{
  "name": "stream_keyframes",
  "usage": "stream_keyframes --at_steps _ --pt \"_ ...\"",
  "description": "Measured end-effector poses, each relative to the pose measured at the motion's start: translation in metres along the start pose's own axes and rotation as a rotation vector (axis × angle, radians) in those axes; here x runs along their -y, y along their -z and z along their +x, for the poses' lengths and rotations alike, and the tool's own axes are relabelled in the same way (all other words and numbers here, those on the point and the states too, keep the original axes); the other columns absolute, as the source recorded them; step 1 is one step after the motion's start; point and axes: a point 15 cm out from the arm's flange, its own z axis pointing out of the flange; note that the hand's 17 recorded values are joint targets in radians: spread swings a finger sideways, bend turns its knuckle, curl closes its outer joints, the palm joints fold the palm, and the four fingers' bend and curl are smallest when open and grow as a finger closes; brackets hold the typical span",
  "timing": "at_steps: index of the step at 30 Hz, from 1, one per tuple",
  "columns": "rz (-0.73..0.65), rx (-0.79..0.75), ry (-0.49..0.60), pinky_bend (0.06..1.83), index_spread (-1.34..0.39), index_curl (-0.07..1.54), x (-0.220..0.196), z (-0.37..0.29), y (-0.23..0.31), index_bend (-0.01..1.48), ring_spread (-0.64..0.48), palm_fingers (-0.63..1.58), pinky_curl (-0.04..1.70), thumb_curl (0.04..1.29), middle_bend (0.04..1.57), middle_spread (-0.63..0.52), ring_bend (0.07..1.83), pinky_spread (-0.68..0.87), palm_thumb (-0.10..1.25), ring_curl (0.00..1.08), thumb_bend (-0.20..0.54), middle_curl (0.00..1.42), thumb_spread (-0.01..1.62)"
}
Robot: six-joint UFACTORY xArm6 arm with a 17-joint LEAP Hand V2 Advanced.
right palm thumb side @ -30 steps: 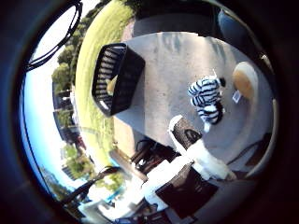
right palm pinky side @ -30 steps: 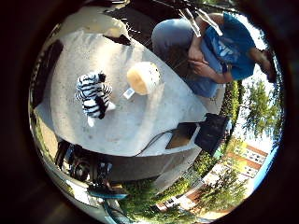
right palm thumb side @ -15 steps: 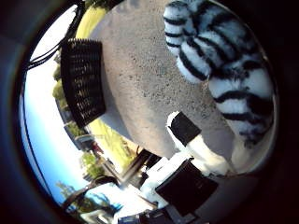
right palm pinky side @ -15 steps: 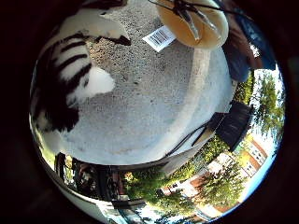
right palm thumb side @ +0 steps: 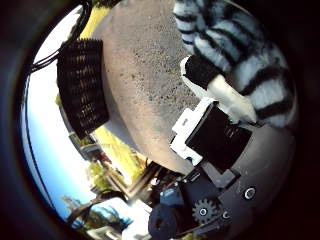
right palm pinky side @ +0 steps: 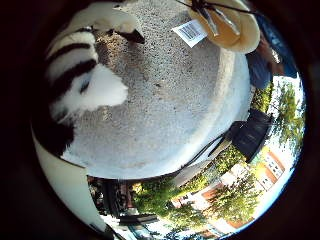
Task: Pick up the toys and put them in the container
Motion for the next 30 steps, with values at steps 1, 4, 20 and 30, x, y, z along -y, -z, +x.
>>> stream_keyframes --at_steps 1,4,20,30 --pt "0.013 0.006 -0.008 1.33 -0.38 0.11 0.001 -0.001 0.007 0.27 0.03 1.13 0.53 0.49 1.01 -0.09 1.29 0.35 0.91 0.63 0.052 0.74 1.06" --pt "0.005 0.024 -0.009 1.41 -0.49 0.09 -0.003 -0.011 0.025 0.36 -0.01 1.12 0.59 0.54 1.10 -0.12 1.33 0.29 0.98 0.66 0.057 0.81 1.05" --pt "-0.134 0.013 0.167 1.48 -0.89 -0.02 -0.116 -0.139 0.225 0.66 -0.07 0.99 0.75 0.70 1.20 -0.16 1.41 0.17 0.96 0.74 -0.011 0.96 1.12" --pt "0.028 0.014 0.375 1.50 -1.04 -0.02 -0.116 -0.291 0.281 0.73 -0.08 0.95 0.80 0.76 1.21 -0.17 1.44 0.15 0.95 0.76 -0.013 1.01 1.14"
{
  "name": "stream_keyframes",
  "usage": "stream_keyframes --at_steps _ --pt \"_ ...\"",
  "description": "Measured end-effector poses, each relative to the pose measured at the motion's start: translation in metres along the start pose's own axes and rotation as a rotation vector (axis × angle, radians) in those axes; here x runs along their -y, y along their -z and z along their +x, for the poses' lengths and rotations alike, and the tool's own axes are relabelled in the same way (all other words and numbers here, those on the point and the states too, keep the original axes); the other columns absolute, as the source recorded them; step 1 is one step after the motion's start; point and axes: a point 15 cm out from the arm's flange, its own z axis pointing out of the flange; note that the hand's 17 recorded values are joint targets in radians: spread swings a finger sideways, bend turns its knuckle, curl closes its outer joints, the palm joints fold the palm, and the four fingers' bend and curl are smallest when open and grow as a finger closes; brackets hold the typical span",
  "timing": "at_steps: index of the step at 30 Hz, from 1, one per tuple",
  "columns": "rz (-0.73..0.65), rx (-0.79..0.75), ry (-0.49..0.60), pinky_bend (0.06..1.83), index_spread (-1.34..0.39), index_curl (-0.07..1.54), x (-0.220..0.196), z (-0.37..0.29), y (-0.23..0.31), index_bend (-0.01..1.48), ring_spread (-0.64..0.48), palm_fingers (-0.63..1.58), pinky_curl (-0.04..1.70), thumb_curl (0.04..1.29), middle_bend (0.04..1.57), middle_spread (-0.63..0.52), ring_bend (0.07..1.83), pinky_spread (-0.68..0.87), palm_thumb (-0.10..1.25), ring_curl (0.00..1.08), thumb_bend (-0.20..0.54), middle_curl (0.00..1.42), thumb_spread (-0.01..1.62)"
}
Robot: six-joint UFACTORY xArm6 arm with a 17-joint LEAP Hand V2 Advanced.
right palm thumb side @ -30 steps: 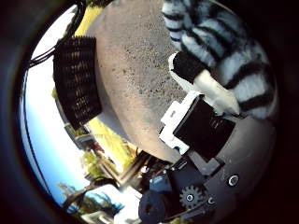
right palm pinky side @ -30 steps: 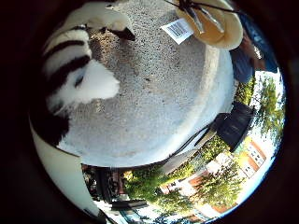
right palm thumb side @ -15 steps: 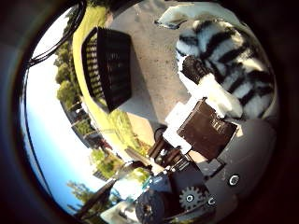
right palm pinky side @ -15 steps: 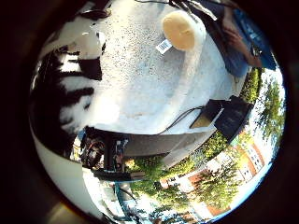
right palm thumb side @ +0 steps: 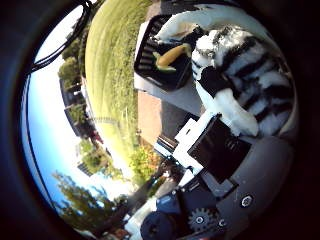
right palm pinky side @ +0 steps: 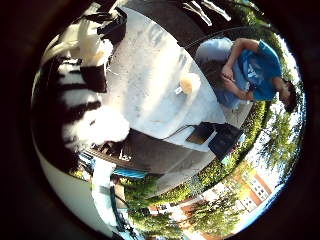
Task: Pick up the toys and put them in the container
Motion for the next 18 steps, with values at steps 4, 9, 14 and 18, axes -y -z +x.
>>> stream_keyframes --at_steps 4,9,14,18 --pt "0.151 -0.007 0.055 1.50 -1.08 -0.02 0.045 -0.042 0.012 0.74 -0.08 0.95 0.82 0.78 1.21 -0.18 1.45 0.14 0.94 0.76 -0.012 1.02 1.14" --pt "0.361 -0.058 0.121 1.50 -1.12 -0.02 0.115 -0.083 0.019 0.76 -0.08 0.94 0.83 0.79 1.21 -0.18 1.46 0.14 0.90 0.77 -0.022 1.03 1.14" --pt "0.404 -0.075 0.170 1.50 -1.17 -0.02 0.172 -0.113 -0.041 0.77 -0.08 0.92 0.85 0.76 1.21 -0.18 1.46 0.14 0.90 0.77 -0.017 1.04 1.15" --pt "0.418 -0.089 0.189 1.42 -1.11 0.01 0.202 -0.121 -0.088 0.85 -0.06 0.96 0.85 0.72 1.16 -0.17 1.43 0.15 0.89 0.74 -0.024 1.02 1.16"
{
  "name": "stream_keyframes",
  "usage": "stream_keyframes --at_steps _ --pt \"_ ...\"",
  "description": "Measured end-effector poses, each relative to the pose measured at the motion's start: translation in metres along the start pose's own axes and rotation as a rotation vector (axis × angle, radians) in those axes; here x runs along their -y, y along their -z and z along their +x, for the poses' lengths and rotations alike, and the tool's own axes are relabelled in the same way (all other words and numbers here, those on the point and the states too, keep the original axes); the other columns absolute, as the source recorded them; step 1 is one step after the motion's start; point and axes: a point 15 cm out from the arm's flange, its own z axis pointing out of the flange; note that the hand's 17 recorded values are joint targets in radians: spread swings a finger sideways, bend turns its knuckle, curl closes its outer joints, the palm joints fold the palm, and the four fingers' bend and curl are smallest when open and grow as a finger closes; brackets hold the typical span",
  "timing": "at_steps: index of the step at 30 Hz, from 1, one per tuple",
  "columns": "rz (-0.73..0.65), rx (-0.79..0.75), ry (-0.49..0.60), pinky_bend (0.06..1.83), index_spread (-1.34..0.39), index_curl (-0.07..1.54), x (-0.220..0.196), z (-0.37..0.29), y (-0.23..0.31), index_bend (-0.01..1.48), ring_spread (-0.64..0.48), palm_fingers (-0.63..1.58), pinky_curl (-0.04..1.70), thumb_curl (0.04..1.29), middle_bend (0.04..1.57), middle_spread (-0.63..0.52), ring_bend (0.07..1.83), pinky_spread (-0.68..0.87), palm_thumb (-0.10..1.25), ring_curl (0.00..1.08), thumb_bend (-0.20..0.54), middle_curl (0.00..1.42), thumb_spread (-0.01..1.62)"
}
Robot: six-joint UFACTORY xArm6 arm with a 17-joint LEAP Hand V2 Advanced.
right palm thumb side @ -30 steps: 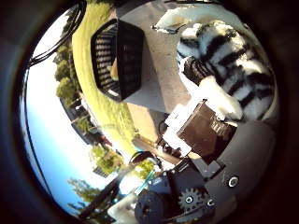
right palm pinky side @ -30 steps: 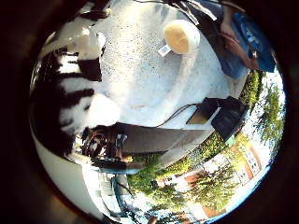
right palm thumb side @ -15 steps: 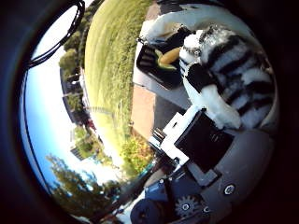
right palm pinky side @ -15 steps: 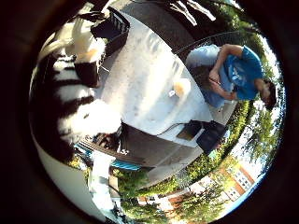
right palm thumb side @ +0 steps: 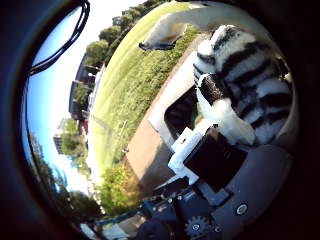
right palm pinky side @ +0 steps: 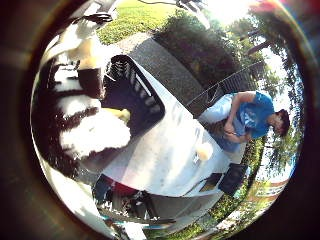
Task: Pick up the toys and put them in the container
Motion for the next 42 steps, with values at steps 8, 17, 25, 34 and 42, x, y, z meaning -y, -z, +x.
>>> stream_keyframes --at_steps 8,17,25,34,42 --pt "-0.006 -0.013 0.014 1.31 -0.61 0.05 -0.004 0.001 -0.078 0.81 0.06 0.47 0.80 0.63 0.68 -0.11 1.18 0.28 0.82 0.63 -0.040 0.81 1.14" --pt "-0.079 -0.010 0.028 1.13 -0.43 0.10 -0.028 0.035 -0.083 0.53 0.27 -0.08 0.63 0.54 0.22 0.03 0.75 0.47 0.73 0.39 -0.033 0.50 1.10" --pt "-0.005 -0.043 -0.101 0.99 -0.43 0.16 -0.039 0.145 0.028 0.37 0.30 -0.02 0.53 0.49 0.16 0.05 0.62 0.52 0.71 0.32 -0.034 0.40 1.10" --pt "-0.085 -0.164 -0.172 0.70 -0.30 0.23 -0.149 0.315 0.101 0.31 0.27 0.07 0.39 0.45 0.21 0.04 0.54 0.48 0.61 0.29 -0.039 0.38 1.10" --pt "-0.305 -0.475 -0.081 0.57 -0.26 0.26 -0.253 0.452 0.113 0.22 0.26 0.07 0.32 0.38 0.18 0.03 0.45 0.46 0.52 0.28 -0.043 0.37 1.13"
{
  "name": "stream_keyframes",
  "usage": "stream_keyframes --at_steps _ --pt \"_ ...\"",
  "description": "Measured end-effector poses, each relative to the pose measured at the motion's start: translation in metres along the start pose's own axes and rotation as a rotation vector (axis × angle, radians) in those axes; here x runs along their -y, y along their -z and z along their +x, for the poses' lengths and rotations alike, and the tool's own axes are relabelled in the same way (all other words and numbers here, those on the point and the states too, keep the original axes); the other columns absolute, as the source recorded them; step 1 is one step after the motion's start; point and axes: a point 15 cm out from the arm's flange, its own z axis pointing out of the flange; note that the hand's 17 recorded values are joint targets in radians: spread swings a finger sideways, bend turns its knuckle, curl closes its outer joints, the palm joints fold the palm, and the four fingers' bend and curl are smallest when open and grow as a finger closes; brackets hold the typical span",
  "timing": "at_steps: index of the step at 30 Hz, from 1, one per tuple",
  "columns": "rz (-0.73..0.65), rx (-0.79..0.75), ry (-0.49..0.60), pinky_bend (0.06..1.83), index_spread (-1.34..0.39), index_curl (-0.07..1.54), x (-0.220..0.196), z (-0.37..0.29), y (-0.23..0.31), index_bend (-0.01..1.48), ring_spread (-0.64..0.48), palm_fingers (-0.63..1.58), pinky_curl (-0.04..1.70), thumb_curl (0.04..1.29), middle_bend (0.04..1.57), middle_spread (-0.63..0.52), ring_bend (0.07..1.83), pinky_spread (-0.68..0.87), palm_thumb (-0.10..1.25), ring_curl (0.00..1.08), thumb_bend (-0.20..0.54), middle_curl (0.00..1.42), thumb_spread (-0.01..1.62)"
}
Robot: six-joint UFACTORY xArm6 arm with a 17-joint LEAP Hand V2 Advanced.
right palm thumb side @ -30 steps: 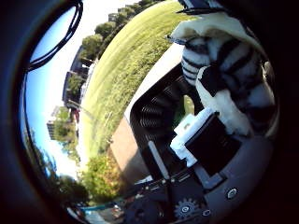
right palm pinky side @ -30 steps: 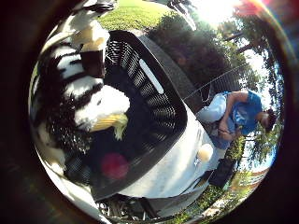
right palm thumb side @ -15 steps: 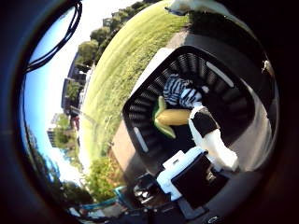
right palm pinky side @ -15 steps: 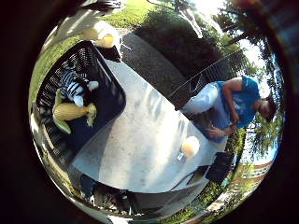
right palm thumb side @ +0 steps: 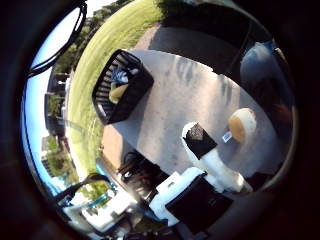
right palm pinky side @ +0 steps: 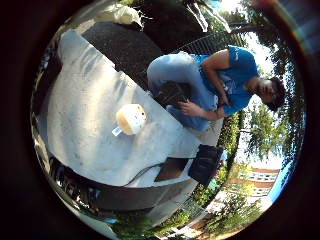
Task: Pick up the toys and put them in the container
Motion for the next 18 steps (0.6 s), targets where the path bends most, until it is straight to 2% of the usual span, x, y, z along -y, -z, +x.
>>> stream_keyframes --at_steps 6,14,18 --pt "-0.075 -0.172 0.099 0.54 -0.28 0.27 -0.043 0.063 -0.073 0.19 0.26 0.09 0.30 0.33 0.17 0.03 0.40 0.46 0.45 0.28 -0.040 0.35 1.11" --pt "-0.103 -0.232 0.230 0.57 -0.27 0.26 -0.050 0.064 -0.134 0.16 0.27 0.09 0.29 0.31 0.17 0.03 0.39 0.46 0.43 0.29 -0.035 0.33 1.07" --pt "-0.114 -0.232 0.263 0.59 -0.22 0.25 -0.049 0.052 -0.160 0.14 0.28 0.08 0.29 0.30 0.18 0.07 0.40 0.47 0.43 0.30 -0.033 0.33 1.05"
